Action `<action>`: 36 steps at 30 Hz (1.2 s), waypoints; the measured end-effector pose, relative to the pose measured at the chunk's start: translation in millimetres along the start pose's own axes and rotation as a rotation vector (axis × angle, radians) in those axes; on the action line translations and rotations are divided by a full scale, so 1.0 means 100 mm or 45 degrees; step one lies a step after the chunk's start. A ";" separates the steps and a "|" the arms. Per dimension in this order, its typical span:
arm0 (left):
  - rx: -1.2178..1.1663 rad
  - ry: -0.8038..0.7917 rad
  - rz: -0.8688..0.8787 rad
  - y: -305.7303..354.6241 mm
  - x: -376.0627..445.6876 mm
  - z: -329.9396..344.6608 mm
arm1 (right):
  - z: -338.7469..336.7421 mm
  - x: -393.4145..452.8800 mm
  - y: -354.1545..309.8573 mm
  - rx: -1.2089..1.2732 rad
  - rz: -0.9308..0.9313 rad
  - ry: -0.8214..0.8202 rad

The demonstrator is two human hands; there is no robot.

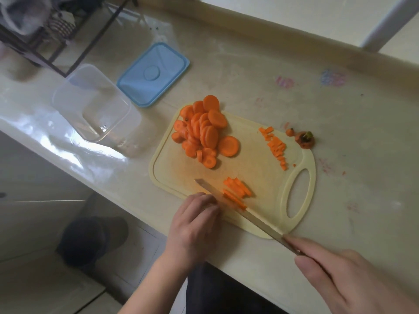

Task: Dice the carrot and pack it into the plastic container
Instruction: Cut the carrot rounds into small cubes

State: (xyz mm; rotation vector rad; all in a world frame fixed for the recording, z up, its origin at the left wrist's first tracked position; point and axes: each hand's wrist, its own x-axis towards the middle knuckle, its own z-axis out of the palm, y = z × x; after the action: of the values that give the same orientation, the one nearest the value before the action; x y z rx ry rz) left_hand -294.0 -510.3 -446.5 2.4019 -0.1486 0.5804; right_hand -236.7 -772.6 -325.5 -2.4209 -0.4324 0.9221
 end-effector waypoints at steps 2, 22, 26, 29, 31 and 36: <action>0.007 0.101 -0.122 -0.05 0.00 -0.19 | -0.06 -0.03 -0.01 -0.111 -0.100 0.047; -0.064 -1.061 -0.057 0.24 0.99 -0.52 | 0.04 -0.13 0.21 -0.788 -0.630 0.415; 0.001 -0.921 0.099 0.17 1.00 -0.43 | 0.05 -0.19 0.26 -0.774 -0.605 0.464; 0.142 -0.762 0.269 0.01 1.01 -0.33 | 0.07 -0.26 0.35 -0.719 -0.569 0.486; 0.183 -0.725 0.354 -0.07 0.99 -0.27 | 0.07 -0.31 0.42 -0.689 -0.541 0.496; 0.227 -0.767 0.508 -0.17 0.89 -0.19 | 0.07 -0.39 0.58 -0.603 -0.445 0.547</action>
State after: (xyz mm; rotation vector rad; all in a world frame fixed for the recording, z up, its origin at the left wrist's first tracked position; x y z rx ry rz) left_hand -216.5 -481.6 -404.1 2.6691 -0.8787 0.0151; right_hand -263.0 -835.8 -342.2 -2.7305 -0.9513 0.1447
